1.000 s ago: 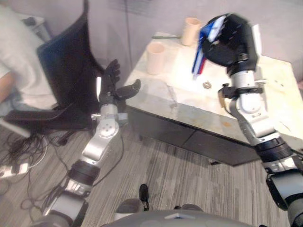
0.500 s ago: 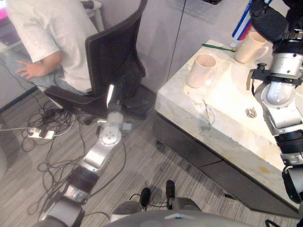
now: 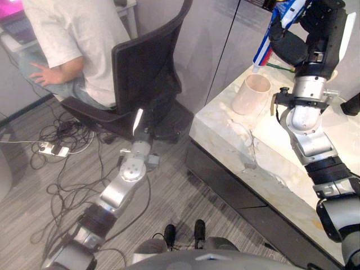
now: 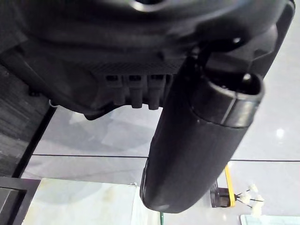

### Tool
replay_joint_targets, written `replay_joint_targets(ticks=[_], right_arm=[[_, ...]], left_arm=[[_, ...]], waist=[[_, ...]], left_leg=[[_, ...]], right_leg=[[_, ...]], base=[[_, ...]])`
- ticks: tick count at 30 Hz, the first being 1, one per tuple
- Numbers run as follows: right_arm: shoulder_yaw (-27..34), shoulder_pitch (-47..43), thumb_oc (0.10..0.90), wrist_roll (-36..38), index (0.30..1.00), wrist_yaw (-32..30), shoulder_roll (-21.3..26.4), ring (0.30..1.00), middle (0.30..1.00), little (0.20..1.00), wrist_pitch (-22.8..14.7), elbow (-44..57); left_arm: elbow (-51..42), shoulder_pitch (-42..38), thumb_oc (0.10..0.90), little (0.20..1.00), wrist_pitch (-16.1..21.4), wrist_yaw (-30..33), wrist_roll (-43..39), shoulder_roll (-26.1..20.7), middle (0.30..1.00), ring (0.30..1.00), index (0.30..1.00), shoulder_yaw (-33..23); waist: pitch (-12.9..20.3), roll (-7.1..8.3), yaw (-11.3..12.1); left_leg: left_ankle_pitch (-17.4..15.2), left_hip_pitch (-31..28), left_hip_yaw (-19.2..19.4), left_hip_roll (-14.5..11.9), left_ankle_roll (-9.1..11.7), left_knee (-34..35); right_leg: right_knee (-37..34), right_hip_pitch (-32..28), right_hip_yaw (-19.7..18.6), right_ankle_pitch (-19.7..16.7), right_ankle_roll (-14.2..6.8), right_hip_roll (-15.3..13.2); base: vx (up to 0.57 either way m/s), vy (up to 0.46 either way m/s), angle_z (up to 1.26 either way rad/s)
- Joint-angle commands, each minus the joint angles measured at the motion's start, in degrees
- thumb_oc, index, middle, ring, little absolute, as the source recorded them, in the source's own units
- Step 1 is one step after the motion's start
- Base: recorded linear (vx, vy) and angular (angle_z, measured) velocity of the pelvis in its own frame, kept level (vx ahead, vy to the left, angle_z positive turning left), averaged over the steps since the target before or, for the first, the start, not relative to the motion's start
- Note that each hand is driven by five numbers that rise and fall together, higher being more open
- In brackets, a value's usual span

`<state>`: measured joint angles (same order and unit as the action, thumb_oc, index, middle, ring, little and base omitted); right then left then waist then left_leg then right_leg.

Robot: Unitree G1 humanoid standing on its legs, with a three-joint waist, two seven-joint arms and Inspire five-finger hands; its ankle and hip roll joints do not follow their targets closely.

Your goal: Organize the bathroom.

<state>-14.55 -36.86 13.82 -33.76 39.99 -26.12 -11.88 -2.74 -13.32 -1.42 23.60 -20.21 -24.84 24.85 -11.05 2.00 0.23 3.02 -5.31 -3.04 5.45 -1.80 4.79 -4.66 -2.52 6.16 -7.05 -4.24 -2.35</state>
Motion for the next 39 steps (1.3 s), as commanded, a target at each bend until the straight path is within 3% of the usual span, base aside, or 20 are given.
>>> replay_joint_targets(ticks=[1,15,26,39], right_arm=[[4.11,-4.71,0.4,-0.63,0.3,-0.38,1.09,0.3,0.3,0.3,-2.75,2.69],[6.06,-1.45,0.4,-1.38,0.3,-0.59,1.56,0.3,0.3,0.3,-2.24,3.65],[7.85,-1.84,0.4,-2.87,0.3,-4.37,2.99,0.3,0.3,0.3,-4.3,3.15],[8.56,0.34,0.4,-1.62,0.3,-1.89,3.73,0.3,0.3,0.3,-3.29,2.76]], left_arm=[[-6.27,-2.0,0.8,0.9,6.99,0.64,0.3,-0.21,0.9,0.9,0.9,1.49],[-6.41,0.57,0.8,0.9,6.65,-0.15,-0.14,-0.46,0.9,0.9,0.9,0.85],[-7.13,3.39,0.8,0.9,7.42,-1.11,-0.34,-1.23,0.9,0.9,0.9,1.73],[-6.8,5.04,0.8,0.9,6.24,-2.46,-0.49,-1.58,0.9,0.9,0.9,0.95]], waist=[[6.53,0.21,0.49],[6.39,-0.34,-0.27],[5.84,0.35,0.91],[5.61,0.74,1.21]], left_leg=[[-5.93,1.01,5.81,-1.0,0.23,-1.26],[-6.37,0.82,6.29,-0.77,0.31,-1.98],[-7.58,2.05,7.02,-1.38,0.66,-5.62],[-8.94,1.93,7.25,-2.03,1.45,-8.0]], right_leg=[[1.07,0.34,1.22,7.05,-3.23,0.81],[0.58,-0.17,0.55,7.13,-2.74,1.77],[1.35,-1.31,2.41,9.0,-1.35,2.46],[2.47,-2.78,4.39,10.89,-0.47,3.18]], base=[[0.05,-0.018,0.04],[0.06,-0.039,-0.04],[0.09,-0.076,0.04],[0.11,-0.082,0.06]])
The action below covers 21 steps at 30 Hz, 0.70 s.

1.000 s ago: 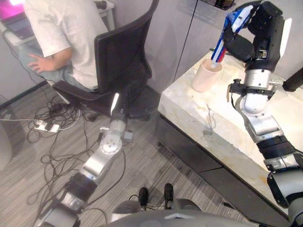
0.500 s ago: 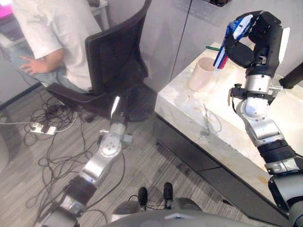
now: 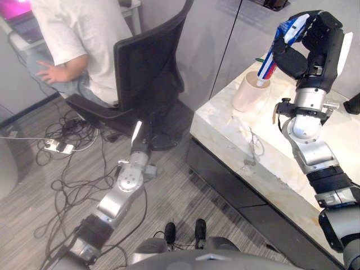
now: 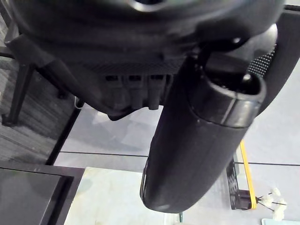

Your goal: Organize the bathroom.

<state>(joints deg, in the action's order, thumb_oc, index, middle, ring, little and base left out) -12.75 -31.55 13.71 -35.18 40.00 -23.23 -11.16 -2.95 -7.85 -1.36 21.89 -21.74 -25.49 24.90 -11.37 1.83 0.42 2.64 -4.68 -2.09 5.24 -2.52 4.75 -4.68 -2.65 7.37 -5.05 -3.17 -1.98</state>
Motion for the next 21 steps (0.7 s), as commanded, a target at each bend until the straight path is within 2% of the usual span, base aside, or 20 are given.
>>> replay_joint_targets(ticks=[1,16,21], right_arm=[[6.76,-4.56,0.4,-1.59,0.3,-0.36,3.57,0.3,0.3,0.3,-6.2,1.97],[7.85,-2.42,0.4,-2.64,0.3,-0.44,3.67,0.3,0.3,0.3,-5.56,-0.13],[8.87,-2.43,0.4,-2.06,0.3,-0.21,4.77,0.3,0.3,0.3,-5.12,-0.77]], left_arm=[[-6.55,-0.15,0.8,0.9,6.13,-0.71,1.03,-1.12,0.9,0.9,0.9,0.86],[-6.39,2.59,0.8,0.9,5.04,-2.5,0.99,-2.68,0.9,0.9,0.9,-0.67],[-6.82,2.36,0.8,0.9,5.86,-3.01,0.58,-3.06,0.9,0.9,0.9,-0.43]], waist=[[5.89,0.88,1.01],[5.22,0.48,1.41],[4.42,1.04,1.14]], left_leg=[[-8.57,1.17,6.38,-1.93,2.23,-7.89],[-9.2,1.24,6.82,-2.44,2.55,-9.24],[-10.62,4.4,8.12,-2.05,3.26,-16.86]], right_leg=[[2.38,-2.78,3.32,8.87,-1.53,2.84],[3.17,-3.31,4.34,9.84,-1.11,2.81],[3.56,-3.46,3.4,10.01,-0.48,2.73]], base=[[0.08,-0.055,0.04],[0.08,-0.057,0.01],[0.0,-0.033,0.05]])
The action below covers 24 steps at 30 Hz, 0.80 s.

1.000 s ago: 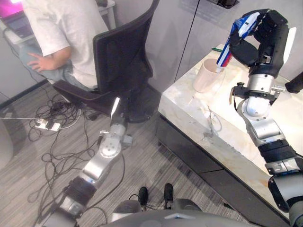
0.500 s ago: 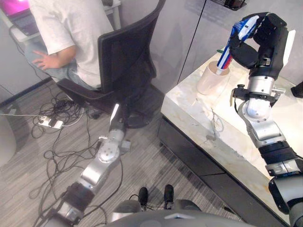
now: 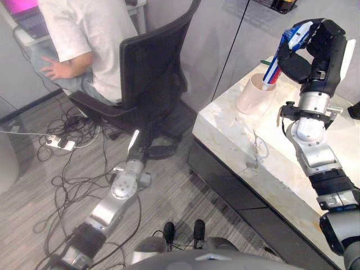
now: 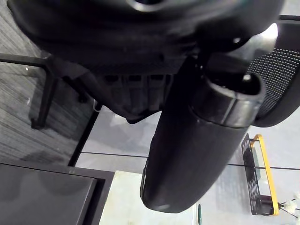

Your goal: Organize the bathroom.

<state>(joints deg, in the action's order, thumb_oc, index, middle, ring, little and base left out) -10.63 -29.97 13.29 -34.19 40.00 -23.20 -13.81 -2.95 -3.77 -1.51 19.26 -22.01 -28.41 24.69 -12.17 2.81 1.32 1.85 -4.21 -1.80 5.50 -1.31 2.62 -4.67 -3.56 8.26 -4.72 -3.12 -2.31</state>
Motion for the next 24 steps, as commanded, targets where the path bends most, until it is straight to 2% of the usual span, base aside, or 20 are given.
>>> replay_joint_targets(ticks=[1,3,4,5,6,7,8,9,10,11,13,17,19,24], right_arm=[[6.88,-3.96,0.4,-1.68,0.3,-1.24,5.17,0.3,0.3,0.3,-5.35,1.69],[7.26,-3.7,0.4,-1.39,0.3,-1.17,5.4,0.3,0.3,0.3,-5.38,1.81],[7.49,-3.56,0.4,-1.38,0.3,-1.33,5.51,0.3,0.3,0.3,-5.55,1.86],[7.27,-3.94,0.4,-1.59,0.3,-1.6,5.49,0.3,0.3,0.3,-5.78,1.58],[6.77,-4.66,0.4,-2.08,0.3,-2.02,5.42,0.3,0.3,0.3,-6.06,1.04],[6.7,-4.71,0.4,-2.17,0.3,-2.08,5.42,0.3,0.3,0.3,-6.07,1.03],[6.58,-4.68,0.4,-2.29,0.3,-2.19,5.36,0.3,0.3,0.3,-6.17,1.2],[6.63,-3.93,0.4,-2.44,0.3,-2.39,5.36,0.3,0.3,0.3,-6.71,1.55],[6.82,-3.14,0.4,-2.82,0.3,-2.33,5.29,0.3,0.3,0.3,-7.16,1.77],[6.88,-2.86,0.4,-2.94,0.3,-2.35,5.24,0.3,0.3,0.3,-7.38,1.79],[6.14,-3.17,0.4,-1.9,0.3,-1.61,4.7,0.3,0.3,0.3,-7.76,1.36],[6.08,-2.17,0.4,-0.79,0.3,0.12,4.93,0.3,0.3,0.3,-7.34,2.75],[6.38,-2.05,0.4,0.21,0.3,1.14,4.93,0.3,0.3,0.3,-7.23,2.56],[6.57,-0.9,0.4,1.24,0.3,3.3,3.59,0.3,0.3,0.3,-5.62,3.84]], left_arm=[[-6.92,-2.07,0.8,0.9,6.12,-0.31,0.81,-0.12,0.9,0.9,0.9,0.0],[-6.86,-2.45,0.8,0.9,6.08,-0.76,0.57,0.06,0.9,0.9,0.9,0.1],[-6.61,-2.55,0.8,0.9,6.28,-1.33,0.42,0.01,0.9,0.9,0.9,0.13],[-6.33,-2.66,0.8,0.9,6.41,-1.79,0.26,-0.03,0.9,0.9,0.9,0.25],[-6.2,-2.88,0.8,0.9,6.3,-2.39,0.24,0.1,0.9,0.9,0.9,0.49],[-6.19,-2.92,0.8,0.9,6.26,-2.38,0.27,0.16,0.9,0.9,0.9,0.53],[-6.27,-3.15,0.8,0.9,6.11,-2.3,0.24,0.35,0.9,0.9,0.9,0.95],[-6.13,-3.33,0.8,0.9,6.57,-1.76,0.33,0.54,0.9,0.9,0.9,1.81],[-5.78,-3.41,0.8,0.9,7.46,-1.59,0.69,0.7,0.9,0.9,0.9,2.37],[-5.65,-3.42,0.8,0.9,7.76,-1.66,0.9,0.74,0.9,0.9,0.9,2.47],[-5.23,-3.5,0.8,0.9,7.84,-1.06,1.29,0.78,0.9,0.9,0.9,2.66],[-5.06,-3.71,0.8,0.9,8.54,-0.13,1.72,0.41,0.9,0.9,0.9,3.08],[-5.18,-4.03,0.8,0.9,7.69,0.01,1.34,0.21,0.9,0.9,0.9,3.26],[-4.75,-4.42,0.8,0.9,7.98,0.44,0.82,0.15,0.9,0.9,0.9,3.06]], waist=[[4.77,0.31,0.14],[4.34,0.41,0.25],[4.15,0.48,0.37],[4.21,0.29,0.45],[4.32,0.01,0.57],[4.3,0.0,0.55],[4.31,-0.21,0.44],[4.17,-0.43,0.46],[3.84,-0.34,0.59],[3.77,-0.27,0.67],[4.15,-0.28,0.62],[4.99,-0.99,-0.08],[5.51,-1.27,-0.44],[5.95,-2.02,-0.98]], left_leg=[[-9.38,5.83,8.3,-2.14,2.41,-19.3],[-8.25,8.01,8.15,-2.36,2.85,-22.13],[-7.68,8.89,8.18,-2.93,2.94,-21.37],[-7.27,8.82,8.39,-3.96,2.81,-17.21],[-5.54,7.93,8.5,-5.12,2.87,-10.77],[-4.99,7.65,8.51,-5.19,2.93,-9.7],[-3.02,7.85,8.34,-6.01,3.35,-6.85],[0.7,8.75,7.69,-6.78,4.16,-4.32],[2.06,10.27,6.92,-6.86,4.65,-5.51],[2.04,10.76,6.62,-6.8,4.7,-6.06],[-0.33,8.94,6.85,-5.92,3.59,-4.41],[-0.56,5.45,7.44,-5.88,3.2,-0.98],[-0.44,4.06,7.76,-5.76,3.18,0.59],[-1.01,2.56,7.86,-5.41,2.82,1.63]], right_leg=[[3.86,-2.61,2.1,9.77,-0.06,3.11],[4.31,-2.69,2.12,9.86,0.14,3.21],[4.43,-2.84,2.31,9.91,-0.02,3.28],[4.22,-3.04,2.58,9.95,-0.17,3.55],[3.61,-3.58,2.83,9.94,-0.4,3.82],[3.46,-3.7,2.81,9.91,-0.42,3.81],[2.96,-3.98,2.89,9.84,-0.53,4.03],[2.6,-4.44,3.32,9.84,-0.56,4.3],[2.85,-4.56,3.4,10.11,-0.43,4.28],[3.08,-4.54,3.52,10.29,-0.4,4.17],[4.25,-4.18,4.0,10.66,-0.94,3.08],[5.73,-3.4,5.69,11.12,-1.71,2.02],[5.97,-3.15,5.99,11.31,-1.85,1.89],[6.93,-2.25,6.59,11.8,-2.05,1.46]], base=[[-0.03,-0.022,0.13],[-0.02,-0.008,0.15],[0.03,0.028,0.16],[0.1,0.091,0.18],[0.1,0.091,0.16],[0.12,0.11,0.07],[0.11,0.078,-0.03],[0.13,0.094,-0.08],[0.1,0.064,-0.09],[0.08,0.049,-0.06],[0.11,0.092,-0.05],[0.1,0.076,-0.12],[0.11,0.059,-0.08],[0.06,0.046,-0.05]])
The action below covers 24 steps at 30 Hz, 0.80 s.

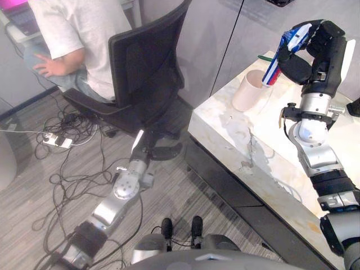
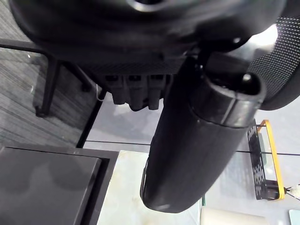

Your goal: Organize the bathroom.

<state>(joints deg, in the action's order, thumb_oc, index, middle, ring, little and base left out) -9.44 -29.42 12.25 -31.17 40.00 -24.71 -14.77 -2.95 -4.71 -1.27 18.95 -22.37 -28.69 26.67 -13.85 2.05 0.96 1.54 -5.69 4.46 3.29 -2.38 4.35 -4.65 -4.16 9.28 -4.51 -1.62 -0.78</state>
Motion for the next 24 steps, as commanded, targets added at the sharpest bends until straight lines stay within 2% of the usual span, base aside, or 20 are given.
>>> replay_joint_targets(ticks=[1,9,10,11,12,18,24], right_arm=[[5.13,-1.17,0.4,2.67,0.3,0.77,3.01,0.3,0.3,0.3,-3.42,4.93],[3.99,2.96,0.4,1.0,0.3,0.55,-2.33,0.3,0.3,0.3,-2.08,6.23],[3.84,3.68,0.482,0.89,0.422,0.36,-3.23,0.422,0.422,0.422,-2.2,6.34],[3.87,3.94,0.667,0.96,0.7,0.38,-3.38,0.7,0.7,0.7,-2.21,6.5],[3.96,4.45,0.8,1.08,0.9,0.49,-3.66,0.9,0.9,0.9,-2.14,6.82],[4.77,7.93,0.8,1.29,0.9,0.3,-5.53,0.9,0.9,0.9,-1.64,8.71],[4.62,10.07,0.8,1.06,0.9,0.83,-6.02,0.9,0.9,0.9,1.28,9.59]], left_arm=[[-4.76,-3.45,0.8,0.9,7.4,0.67,1.2,0.47,0.9,0.9,0.9,1.06],[-4.91,-2.83,0.8,0.9,6.36,0.02,0.74,0.55,0.9,0.9,0.9,0.11],[-4.93,-2.76,0.8,0.9,6.18,0.17,1.01,0.55,0.9,0.9,0.9,0.02],[-4.97,-2.69,0.8,0.9,6.17,0.27,1.04,0.54,0.9,0.9,0.9,0.02],[-5.06,-2.55,0.8,0.9,6.12,0.38,1.0,0.52,0.9,0.9,0.9,0.04],[-4.96,-2.16,0.8,0.9,6.32,1.09,1.94,0.49,0.9,0.9,0.9,-0.45],[-4.39,-2.27,0.8,0.9,6.41,1.54,2.54,0.77,0.9,0.9,0.9,-0.41]], waist=[[7.68,-1.37,-0.68],[7.18,-1.95,-1.01],[7.06,-2.01,-1.16],[7.04,-2.03,-1.19],[7.0,-2.06,-1.26],[6.77,-2.26,-1.9],[6.85,-2.45,-2.66]], left_leg=[[-0.75,3.89,1.6,-3.16,3.83,0.01],[-0.9,3.42,1.88,-2.82,3.01,0.55],[-0.98,3.29,2.01,-2.81,2.87,0.61],[-0.99,3.25,2.03,-2.8,2.84,0.62],[-1.01,3.18,2.06,-2.79,2.78,0.63],[-1.4,2.61,2.54,-2.73,2.34,0.65],[-1.69,2.04,3.02,-2.65,2.11,0.65]], right_leg=[[6.94,-1.56,5.67,11.61,-3.55,-0.11],[7.32,-0.7,5.58,11.64,-3.57,0.09],[7.48,-0.55,5.52,11.68,-3.58,0.15],[7.51,-0.52,5.49,11.69,-3.59,0.16],[7.56,-0.48,5.46,11.69,-3.6,0.19],[8.2,0.04,5.07,11.8,-3.82,0.32],[8.64,0.38,4.63,11.97,-3.84,0.58]], base=[[0.04,0.023,-0.02],[0.03,0.01,0.0],[0.0,0.0,0.0],[0.0,0.0,0.0],[0.0,0.0,0.0],[0.0,-0.003,-0.01],[-0.02,-0.005,-0.06]])
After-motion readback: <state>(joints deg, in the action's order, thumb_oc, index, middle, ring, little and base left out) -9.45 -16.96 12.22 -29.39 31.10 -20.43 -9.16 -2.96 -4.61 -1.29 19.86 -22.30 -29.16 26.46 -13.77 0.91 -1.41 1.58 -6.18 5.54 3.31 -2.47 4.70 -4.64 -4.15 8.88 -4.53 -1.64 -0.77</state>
